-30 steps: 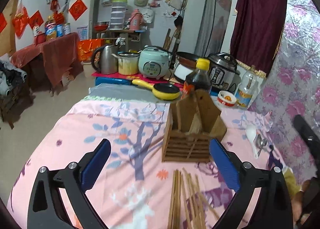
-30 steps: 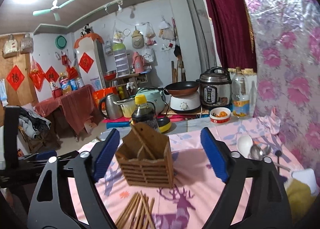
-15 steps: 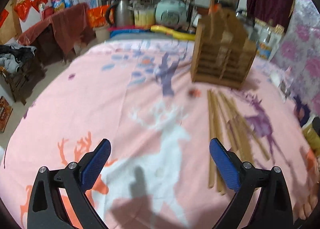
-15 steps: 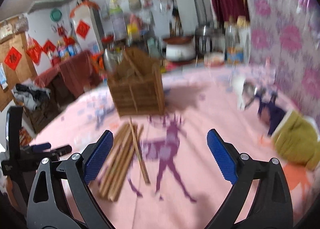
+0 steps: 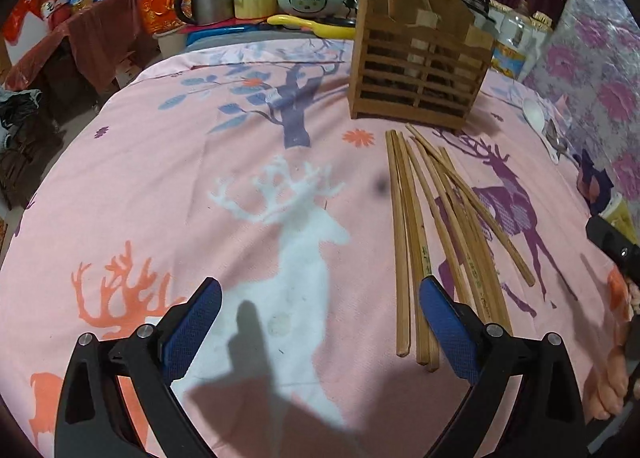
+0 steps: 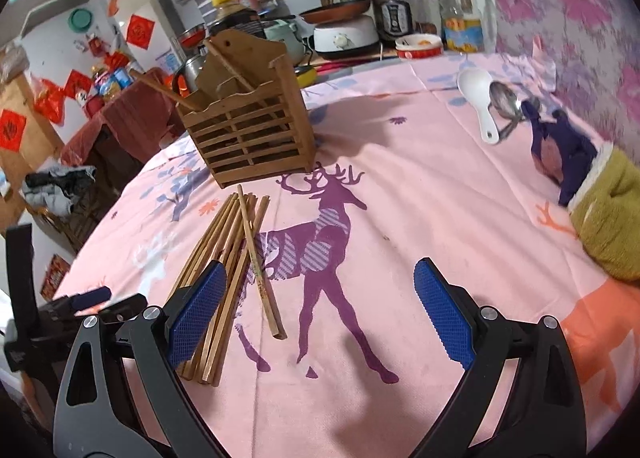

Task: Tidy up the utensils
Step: 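Move both open grippers back down to the chopstick pile, then close the right gripper on a chopstick while the left gripper grasps another chopstick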

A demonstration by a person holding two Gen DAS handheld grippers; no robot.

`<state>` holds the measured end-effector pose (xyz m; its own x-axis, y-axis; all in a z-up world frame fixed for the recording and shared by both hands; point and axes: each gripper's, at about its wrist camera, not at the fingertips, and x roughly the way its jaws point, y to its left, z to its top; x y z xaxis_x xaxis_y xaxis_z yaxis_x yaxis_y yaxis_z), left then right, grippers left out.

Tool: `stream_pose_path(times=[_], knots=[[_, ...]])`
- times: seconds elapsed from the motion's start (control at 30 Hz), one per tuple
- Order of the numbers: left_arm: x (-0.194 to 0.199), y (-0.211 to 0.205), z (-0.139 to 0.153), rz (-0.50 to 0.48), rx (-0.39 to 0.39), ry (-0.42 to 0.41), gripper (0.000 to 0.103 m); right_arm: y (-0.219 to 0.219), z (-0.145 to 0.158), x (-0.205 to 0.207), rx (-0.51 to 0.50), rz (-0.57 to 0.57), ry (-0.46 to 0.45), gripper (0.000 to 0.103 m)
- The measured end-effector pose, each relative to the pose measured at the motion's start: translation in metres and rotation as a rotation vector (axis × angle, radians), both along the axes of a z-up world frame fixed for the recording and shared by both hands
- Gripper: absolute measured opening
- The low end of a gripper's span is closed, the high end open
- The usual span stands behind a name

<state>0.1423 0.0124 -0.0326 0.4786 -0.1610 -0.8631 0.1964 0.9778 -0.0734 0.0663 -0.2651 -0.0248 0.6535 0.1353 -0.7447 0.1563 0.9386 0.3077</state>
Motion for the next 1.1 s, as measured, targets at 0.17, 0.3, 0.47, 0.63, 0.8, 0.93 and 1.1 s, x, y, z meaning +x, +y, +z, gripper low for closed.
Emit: stream_pose_path(times=[0.17,0.3,0.47,0.63,0.8,0.93,1.1], knots=[[0.002,-0.006,-0.007,-0.016,0.02,0.024,0.097,0.0,-0.002,0.001,0.005,-0.002,0.01,0.092],[0.003,-0.012,-0.012,-0.031,0.057,0.032,0.097,0.0,-0.002,0.001,0.007,-0.003,0.011,0.092],[0.009,-0.012,-0.019,-0.019,0.047,0.058,0.098,0.001,-0.002,0.001,0.008,-0.004,0.011,0.092],[0.019,-0.009,-0.024,0.014,0.107,0.063,0.099,0.0,-0.004,0.001,0.008,-0.007,0.016,0.092],[0.022,-0.004,-0.023,0.025,0.102,0.06,0.099,-0.001,-0.006,0.001,0.023,-0.002,0.023,0.09],[0.024,-0.001,-0.023,0.036,0.099,0.057,0.099,0.005,-0.009,0.003,0.034,0.046,0.044,0.072],[0.023,-0.002,-0.023,0.039,0.104,0.045,0.099,0.025,-0.017,0.007,0.009,0.141,0.086,0.052]])
